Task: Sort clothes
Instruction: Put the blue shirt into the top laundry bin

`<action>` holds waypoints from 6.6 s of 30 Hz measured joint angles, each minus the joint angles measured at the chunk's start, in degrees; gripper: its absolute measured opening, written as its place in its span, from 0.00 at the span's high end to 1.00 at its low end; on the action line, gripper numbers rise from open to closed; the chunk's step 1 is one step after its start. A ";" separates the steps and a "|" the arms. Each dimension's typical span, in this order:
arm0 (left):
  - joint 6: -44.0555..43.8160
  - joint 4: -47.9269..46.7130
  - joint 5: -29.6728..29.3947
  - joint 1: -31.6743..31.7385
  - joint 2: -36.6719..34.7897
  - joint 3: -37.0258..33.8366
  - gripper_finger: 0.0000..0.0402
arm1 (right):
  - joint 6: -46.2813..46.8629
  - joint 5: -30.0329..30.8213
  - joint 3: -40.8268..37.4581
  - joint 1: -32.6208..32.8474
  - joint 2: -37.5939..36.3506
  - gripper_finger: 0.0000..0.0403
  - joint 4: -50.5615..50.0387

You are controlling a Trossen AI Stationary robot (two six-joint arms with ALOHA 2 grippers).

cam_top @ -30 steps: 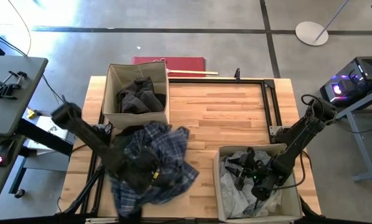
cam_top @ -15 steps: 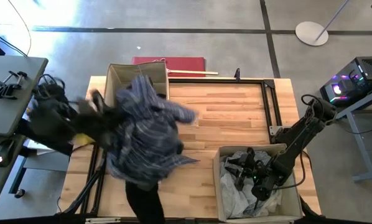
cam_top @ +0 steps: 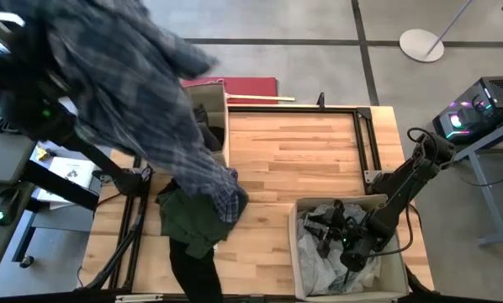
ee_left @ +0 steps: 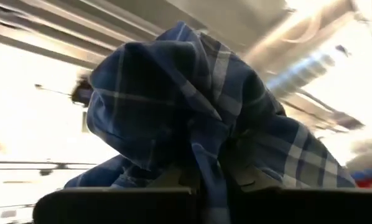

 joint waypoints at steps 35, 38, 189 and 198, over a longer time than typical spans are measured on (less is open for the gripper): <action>-77.40 -47.93 -15.79 56.57 -10.90 -47.65 1.00 | -34.03 -22.22 0.02 -14.92 -0.04 0.62 3.54; -91.15 -59.05 1.97 66.75 -7.52 -46.69 1.00 | -37.82 -22.83 0.04 -16.71 -0.04 0.62 3.58; -117.90 -119.42 30.07 66.58 2.69 -39.25 0.68 | -33.27 -21.75 -0.02 -20.94 -0.02 0.62 6.41; -105.37 -87.88 40.38 82.37 15.11 -53.43 0.86 | -33.38 -21.77 -0.02 -20.94 -0.02 0.62 6.62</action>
